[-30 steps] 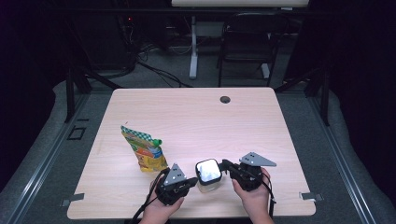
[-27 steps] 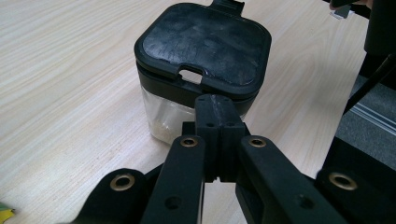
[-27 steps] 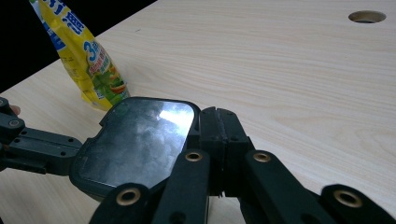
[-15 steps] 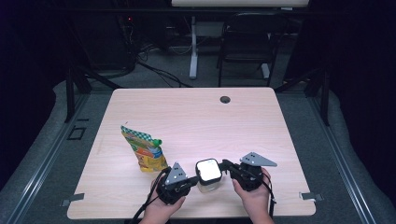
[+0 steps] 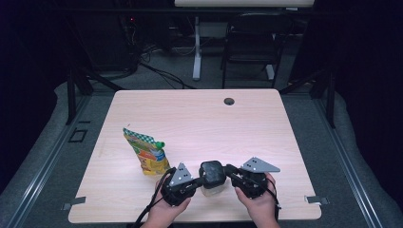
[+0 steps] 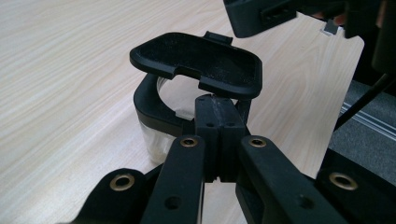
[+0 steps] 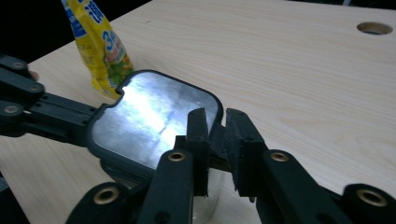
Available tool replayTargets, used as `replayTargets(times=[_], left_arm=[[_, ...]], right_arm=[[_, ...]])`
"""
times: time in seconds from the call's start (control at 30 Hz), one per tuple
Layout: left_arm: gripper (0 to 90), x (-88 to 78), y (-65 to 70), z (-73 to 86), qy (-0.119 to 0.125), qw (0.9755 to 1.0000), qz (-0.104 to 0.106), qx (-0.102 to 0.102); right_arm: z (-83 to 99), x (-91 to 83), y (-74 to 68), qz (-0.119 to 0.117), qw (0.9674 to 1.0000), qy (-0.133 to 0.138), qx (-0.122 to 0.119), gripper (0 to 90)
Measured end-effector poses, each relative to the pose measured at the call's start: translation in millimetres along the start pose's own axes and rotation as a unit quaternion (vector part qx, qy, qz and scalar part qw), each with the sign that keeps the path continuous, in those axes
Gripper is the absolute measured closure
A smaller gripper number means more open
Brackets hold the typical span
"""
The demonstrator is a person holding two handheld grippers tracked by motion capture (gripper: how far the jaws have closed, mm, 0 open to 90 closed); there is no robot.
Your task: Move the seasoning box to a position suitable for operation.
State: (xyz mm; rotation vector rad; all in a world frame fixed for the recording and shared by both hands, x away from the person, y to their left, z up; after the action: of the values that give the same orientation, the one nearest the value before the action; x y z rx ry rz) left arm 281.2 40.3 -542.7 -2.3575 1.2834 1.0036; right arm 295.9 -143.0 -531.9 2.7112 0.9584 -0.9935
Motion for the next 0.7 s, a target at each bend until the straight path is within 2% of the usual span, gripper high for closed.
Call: replayTargets(times=[0.03,0.07,0.1,0.2,0.3,0.43,0.5,0.7], left_arm=[[90.0,-0.5,-0.1,-0.8,0.0,1.0,0.001,0.002],[90.0,-0.8,0.2,-2.3,0.002,1.0,0.0,0.002],[90.0,-0.8,0.2,-2.3,0.002,1.0,0.0,0.002],[89.9,-1.1,-0.7,-4.2,0.002,1.0,-0.001,0.005],[89.8,-2.1,-1.1,-5.8,0.006,1.0,-0.003,0.004],[89.7,-3.8,-1.7,-7.3,0.007,1.0,-0.003,0.001],[89.6,-3.8,-1.0,-8.9,0.012,0.9999,-0.003,0.001],[89.3,-3.5,2.1,-14.0,0.009,0.9999,-0.002,0.009]], right_arm=[[0.0,0.0,0.0,0.0,1.0,0.0,0.0,78.2],[-1.8,-3.9,-5.9,0.002,0.9998,-0.004,-0.018,76.3],[-1.8,-3.9,-5.9,0.002,0.9998,-0.004,-0.018,76.3],[2.7,-13.7,-17.9,-0.004,0.9992,-0.005,-0.04,71.5],[7.9,-15.4,-23.4,-0.005,0.9989,-0.005,-0.047,70.9],[15.3,-15.5,-29.2,0.01,0.9974,-0.013,-0.07,68.9],[17.9,-14.4,-30.3,0.023,0.9961,-0.011,-0.084,64.6],[19.9,-8.5,-34.4,0.028,0.9944,-0.016,-0.101,58.6]])
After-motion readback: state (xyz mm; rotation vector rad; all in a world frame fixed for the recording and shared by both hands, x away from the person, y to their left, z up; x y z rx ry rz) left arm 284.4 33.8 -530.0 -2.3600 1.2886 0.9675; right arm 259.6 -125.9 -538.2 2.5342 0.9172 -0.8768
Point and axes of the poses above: each handheld gripper's, and its own axes: x roughly forward along the jaws, z roughly out of its underside, y roughly to its right, the point moved 5 cm from there along x, roughly forward along the jaws, and after that the axes turned 9 degrees about -y, right-handed, at the moved point
